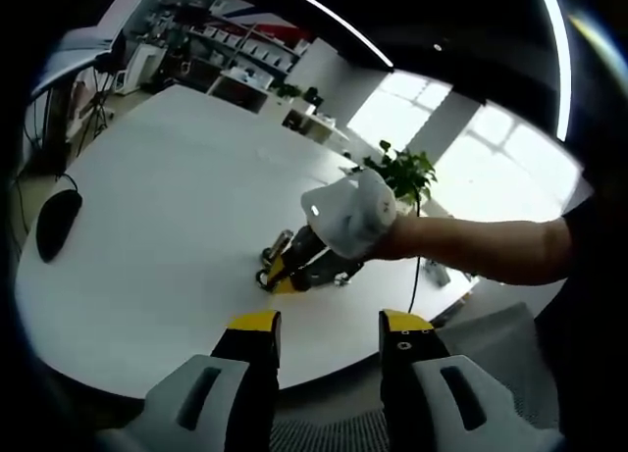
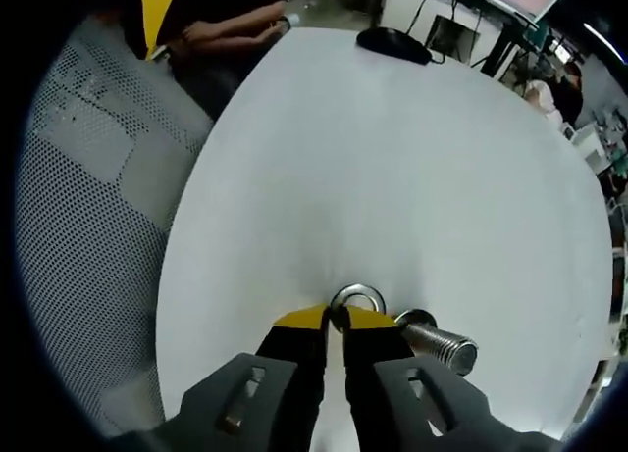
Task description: Place the washer onto the threaded stud by aligning its center hole with the stud, sliding it down to the base, and recovering from edge contact or off-axis alignment until the washer reaches the visible bottom stop.
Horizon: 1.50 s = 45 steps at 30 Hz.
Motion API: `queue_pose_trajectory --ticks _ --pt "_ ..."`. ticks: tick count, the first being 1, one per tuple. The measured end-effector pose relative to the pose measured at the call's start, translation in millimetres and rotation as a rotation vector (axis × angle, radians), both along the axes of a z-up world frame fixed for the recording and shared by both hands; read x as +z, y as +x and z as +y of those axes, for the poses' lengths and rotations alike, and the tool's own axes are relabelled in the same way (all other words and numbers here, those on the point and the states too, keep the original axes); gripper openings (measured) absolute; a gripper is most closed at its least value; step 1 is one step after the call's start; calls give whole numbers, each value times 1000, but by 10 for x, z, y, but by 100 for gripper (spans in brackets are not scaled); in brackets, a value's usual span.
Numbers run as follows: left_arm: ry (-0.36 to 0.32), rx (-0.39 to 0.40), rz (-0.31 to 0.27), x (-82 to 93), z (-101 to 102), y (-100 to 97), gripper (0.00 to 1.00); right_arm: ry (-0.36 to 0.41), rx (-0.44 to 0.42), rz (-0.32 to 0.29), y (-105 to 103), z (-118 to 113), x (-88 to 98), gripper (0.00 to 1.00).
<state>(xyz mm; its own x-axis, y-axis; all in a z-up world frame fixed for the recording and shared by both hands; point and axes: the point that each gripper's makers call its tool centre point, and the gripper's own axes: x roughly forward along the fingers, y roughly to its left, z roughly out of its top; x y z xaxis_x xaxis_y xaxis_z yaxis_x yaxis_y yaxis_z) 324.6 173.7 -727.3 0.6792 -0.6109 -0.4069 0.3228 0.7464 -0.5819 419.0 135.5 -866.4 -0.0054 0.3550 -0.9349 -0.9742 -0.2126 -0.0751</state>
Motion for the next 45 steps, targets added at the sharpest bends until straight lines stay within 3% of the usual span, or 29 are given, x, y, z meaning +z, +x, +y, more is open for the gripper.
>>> queue_pose_trajectory --ticks 5,13,19,21,24,27,32,45 --pt "2 -2 1 -4 0 -2 38 -18 20 10 0 -16 -10 8" --pt "1 -3 3 -8 1 -2 38 -8 -31 28 55 -11 -14 12" --pt "2 -2 3 -10 1 -3 38 -30 -53 90 -104 -78 -18 9" --pt "1 -1 3 -10 2 -1 38 -44 -12 117 -235 -121 -12 10" --pt "3 -3 5 -14 0 -4 38 -33 16 69 -212 -136 16 18" --pt "4 -5 7 -15 -3 -6 38 -2 -35 59 -139 -106 51 30" --pt "4 -6 7 -13 -6 -9 38 -27 -22 54 -93 -144 -20 31" --pt "5 -8 9 -15 -8 -8 38 14 -85 79 -56 -91 -10 24"
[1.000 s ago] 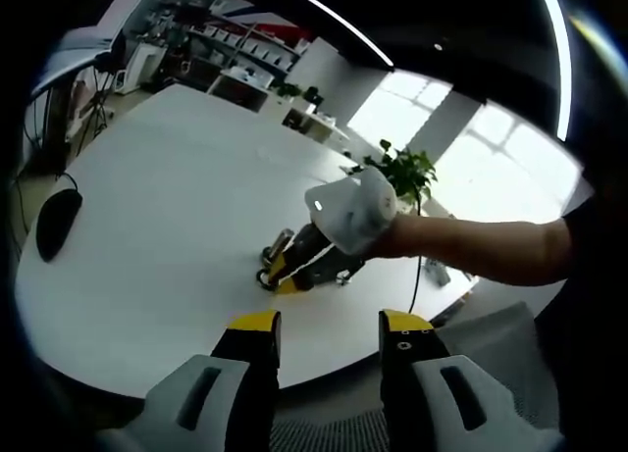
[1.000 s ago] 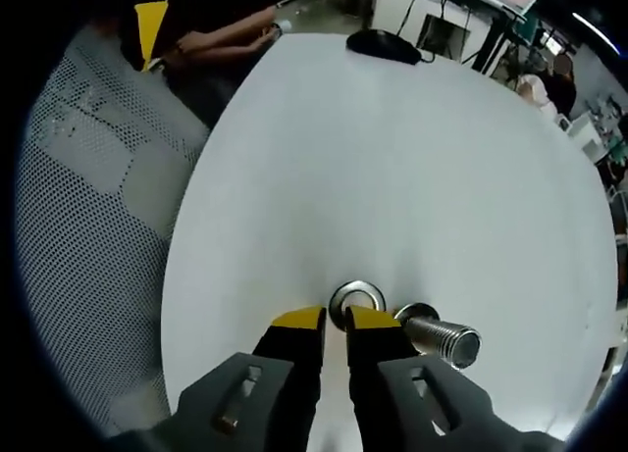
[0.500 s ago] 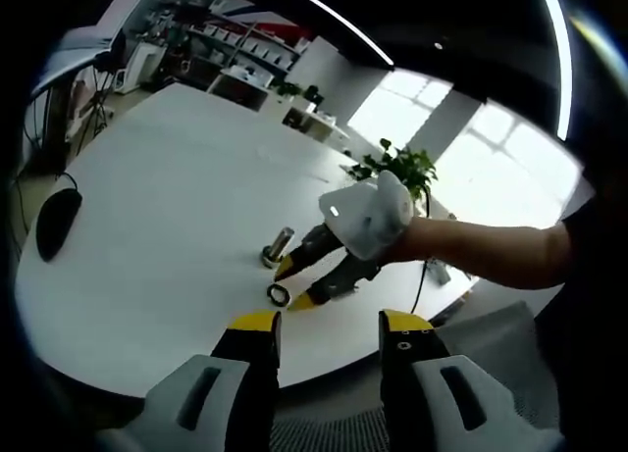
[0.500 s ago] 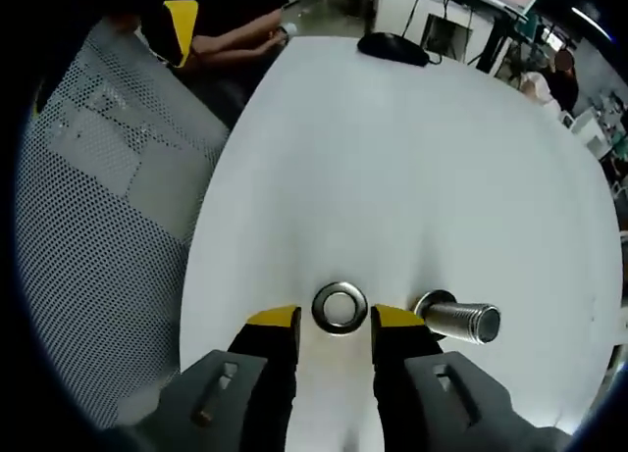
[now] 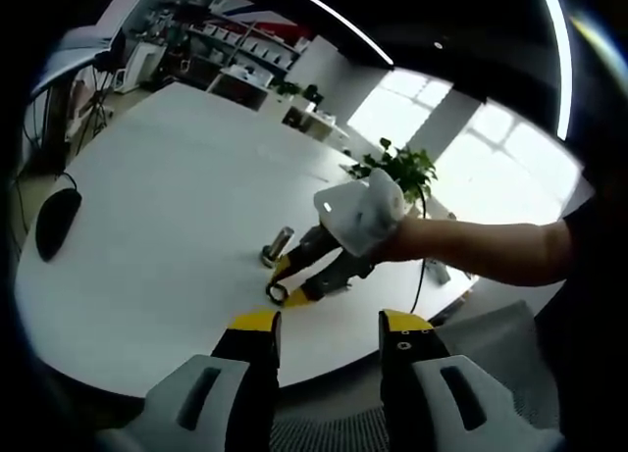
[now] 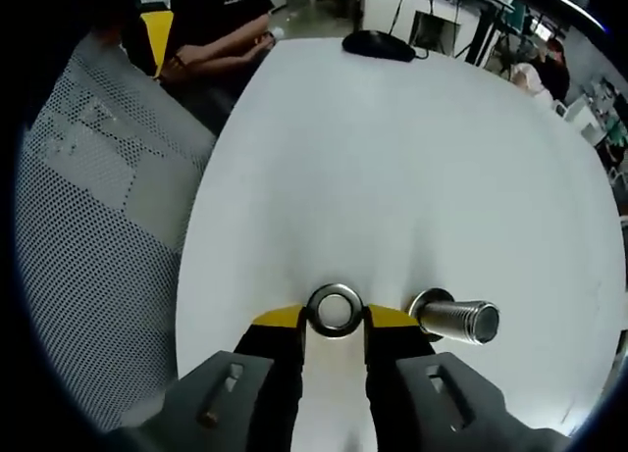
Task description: Place the washer onto the threaded stud by aligning its center hole with the stud, sliding it down to the base, and recovering from edge contact or off-axis alignment until the washer reaches the visible bottom stop.
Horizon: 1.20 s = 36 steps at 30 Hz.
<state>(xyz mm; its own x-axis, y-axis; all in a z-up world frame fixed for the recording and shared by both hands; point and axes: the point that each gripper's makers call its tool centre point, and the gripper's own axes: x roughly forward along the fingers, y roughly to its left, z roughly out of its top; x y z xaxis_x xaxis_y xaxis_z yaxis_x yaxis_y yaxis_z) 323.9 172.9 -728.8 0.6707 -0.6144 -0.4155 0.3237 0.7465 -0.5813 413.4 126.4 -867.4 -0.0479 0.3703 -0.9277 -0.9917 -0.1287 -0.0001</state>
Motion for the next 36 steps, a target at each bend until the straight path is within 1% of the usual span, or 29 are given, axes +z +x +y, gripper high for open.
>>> queue_pose_trajectory --ticks 4,8,11,13,19,22,25,26,29,36 --pt "0 -1 1 -4 0 -1 38 -13 -4 5 -1 -42 28 23" --pt "0 2 1 -4 6 1 38 -1 -36 30 -14 -82 132 23" --pt "-1 4 1 -1 7 3 38 5 -37 43 -38 -116 192 23" --pt "0 3 2 -4 7 2 38 2 -17 28 -32 -157 253 23" --pt "2 4 4 -6 7 1 38 6 -2 12 27 -209 456 23" --pt "0 4 1 -2 7 1 38 10 2 -7 89 -213 580 23" --pt "2 2 2 -3 0 -3 38 18 4 -22 137 -197 661 23" --pt "2 1 1 -2 -1 -3 38 20 10 -38 172 -188 697 23" --pt "4 -1 -1 0 -3 -4 38 9 21 -63 243 -188 743 23" --pt "2 -4 1 -5 -5 -6 38 6 34 -93 360 -123 840 23"
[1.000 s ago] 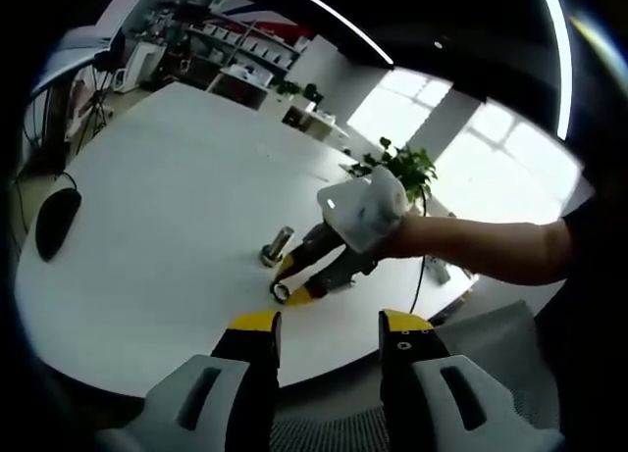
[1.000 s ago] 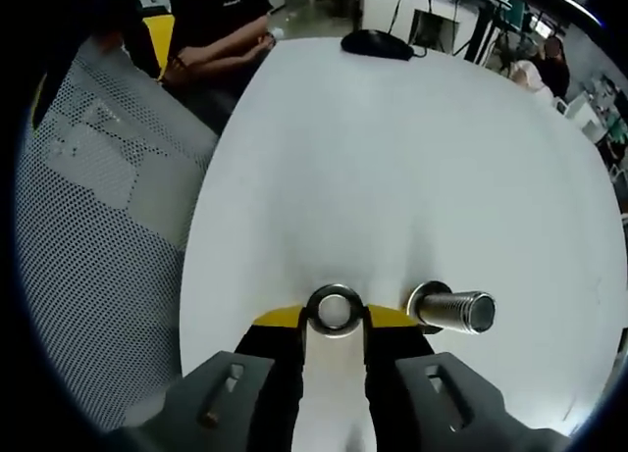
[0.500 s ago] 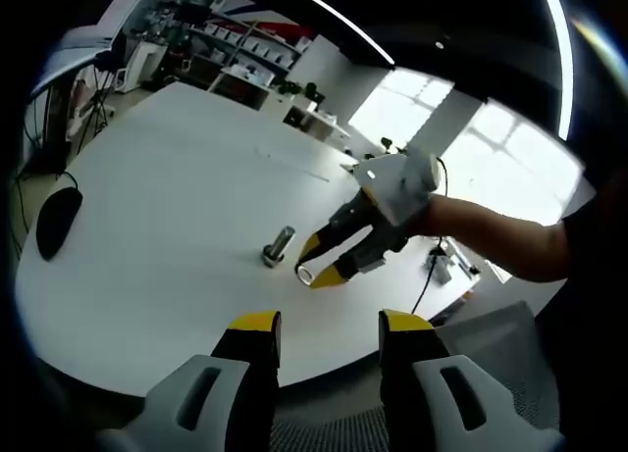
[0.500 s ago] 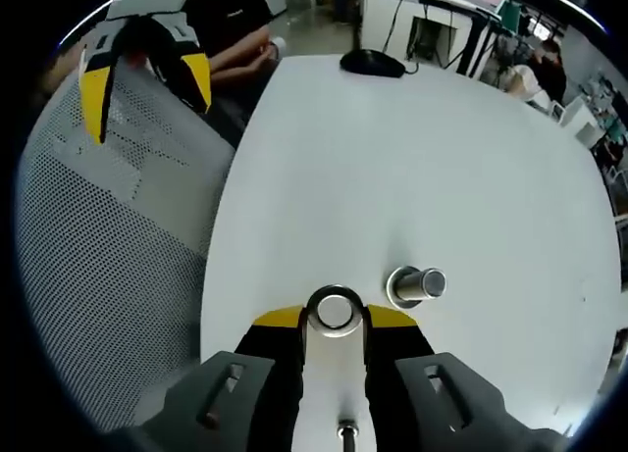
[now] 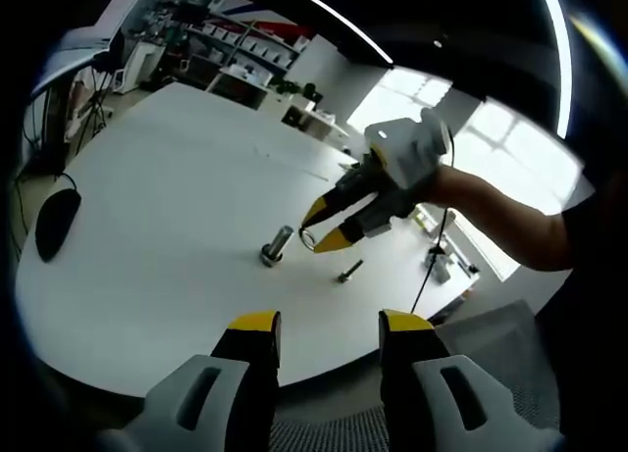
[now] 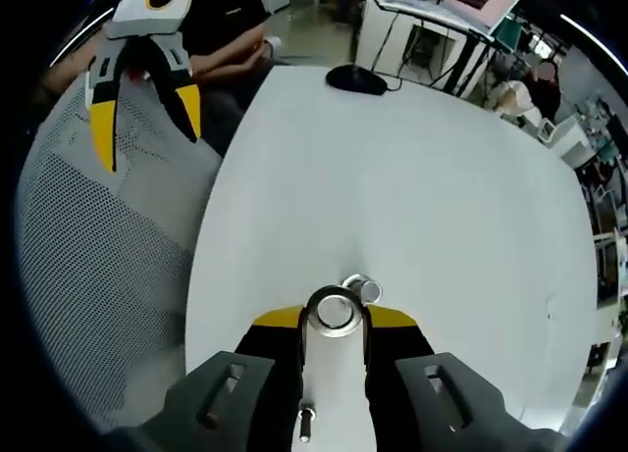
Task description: Place the washer onto the threaded stud by aligning its center hole with the stud, sliding it down to the base, and recovering from edge contact or off-axis alignment until the washer reaches the visible bottom stop.
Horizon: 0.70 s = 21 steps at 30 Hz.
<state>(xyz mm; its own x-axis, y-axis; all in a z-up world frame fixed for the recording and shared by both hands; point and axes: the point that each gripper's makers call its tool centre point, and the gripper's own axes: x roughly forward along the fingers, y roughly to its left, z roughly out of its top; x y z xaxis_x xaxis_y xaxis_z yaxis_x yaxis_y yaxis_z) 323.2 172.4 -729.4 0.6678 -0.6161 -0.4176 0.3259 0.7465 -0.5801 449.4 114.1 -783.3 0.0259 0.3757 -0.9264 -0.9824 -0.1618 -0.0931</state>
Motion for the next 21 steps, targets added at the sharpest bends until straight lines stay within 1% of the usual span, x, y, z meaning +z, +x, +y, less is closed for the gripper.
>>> queue_pose_trajectory --ticks 6,8,11,12,16,21 --pt "-1 -2 2 -2 -3 -3 38 -25 34 -37 101 71 9 23" --pt "-1 -2 2 -3 -3 -4 38 -33 34 -36 130 89 -8 23" --pt "-1 -3 2 -1 -5 -6 38 -54 43 -52 180 102 -60 23" --pt "0 -3 2 -1 -5 -6 38 -61 57 -55 184 104 -86 23" --pt "-3 0 1 2 -1 -2 38 -81 63 -51 204 109 -150 23" --pt "-1 -5 3 -2 -9 -6 38 -89 65 -45 216 124 -180 23"
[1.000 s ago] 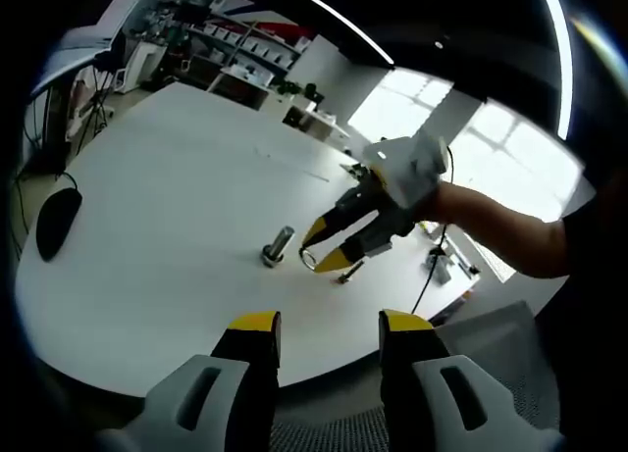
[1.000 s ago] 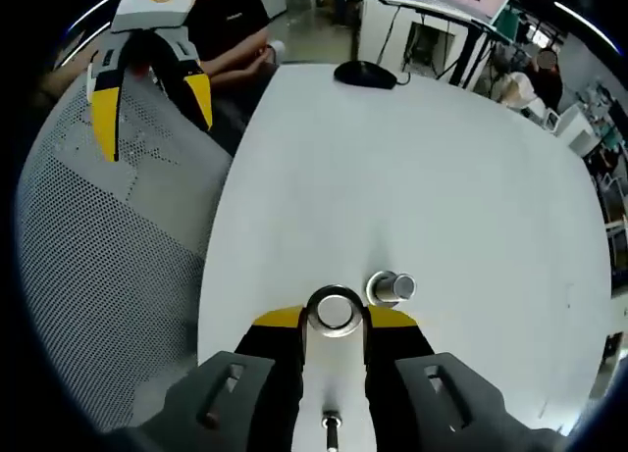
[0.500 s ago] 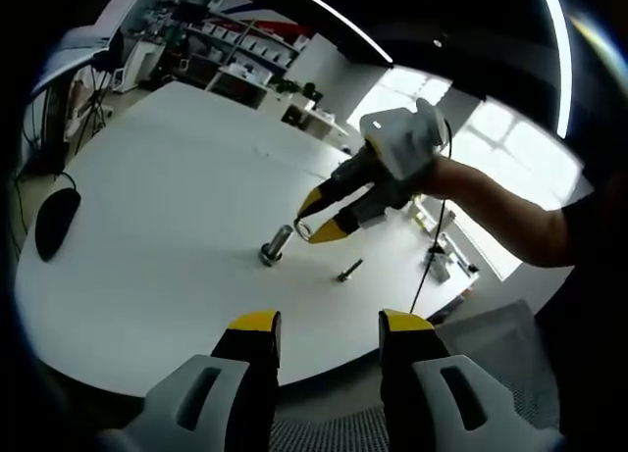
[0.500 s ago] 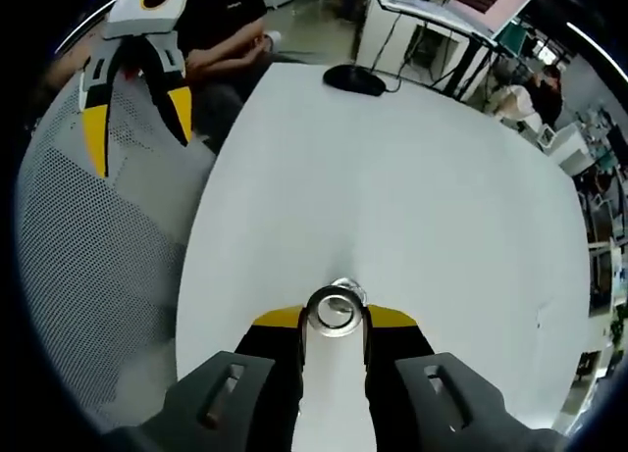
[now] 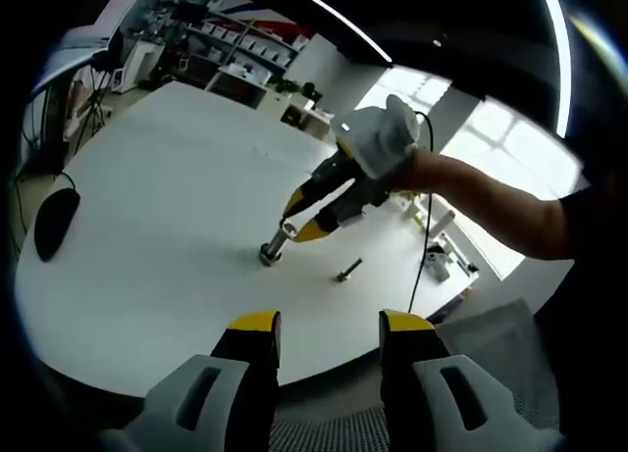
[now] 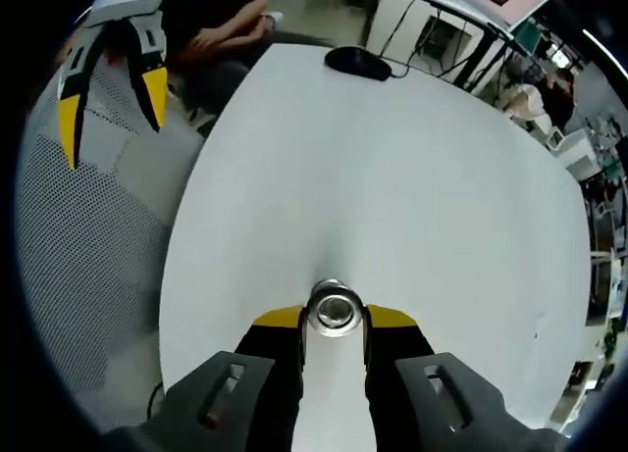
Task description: Place the washer onto the threaded stud by aligning its center hole with the stud, sliding it down to the base, and recovering from edge contact or off-axis alignment until the washer reaches the visible bottom stop.
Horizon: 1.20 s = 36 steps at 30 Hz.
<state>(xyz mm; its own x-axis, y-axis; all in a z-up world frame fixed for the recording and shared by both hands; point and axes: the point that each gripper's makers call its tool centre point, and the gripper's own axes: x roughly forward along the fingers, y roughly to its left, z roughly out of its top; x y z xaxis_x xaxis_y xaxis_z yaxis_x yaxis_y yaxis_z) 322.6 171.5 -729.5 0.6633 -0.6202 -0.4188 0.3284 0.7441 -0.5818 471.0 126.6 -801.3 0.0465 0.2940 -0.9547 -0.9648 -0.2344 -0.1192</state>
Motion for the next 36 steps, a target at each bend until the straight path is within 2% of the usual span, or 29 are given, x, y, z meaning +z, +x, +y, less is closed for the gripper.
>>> queue_pose_trajectory --ticks 17,21,23,30,36 --pt "-2 5 5 -7 7 6 38 -24 18 11 20 49 -64 23" --pt "0 4 7 -10 4 7 38 -82 93 -29 10 48 -76 23" --pt "1 4 8 -13 6 6 38 -105 106 -31 10 64 -110 23" --pt "-2 8 7 -9 10 8 38 -165 124 -20 2 41 -255 23" --pt "2 5 10 -20 10 6 38 -177 130 -11 -4 26 -338 23"
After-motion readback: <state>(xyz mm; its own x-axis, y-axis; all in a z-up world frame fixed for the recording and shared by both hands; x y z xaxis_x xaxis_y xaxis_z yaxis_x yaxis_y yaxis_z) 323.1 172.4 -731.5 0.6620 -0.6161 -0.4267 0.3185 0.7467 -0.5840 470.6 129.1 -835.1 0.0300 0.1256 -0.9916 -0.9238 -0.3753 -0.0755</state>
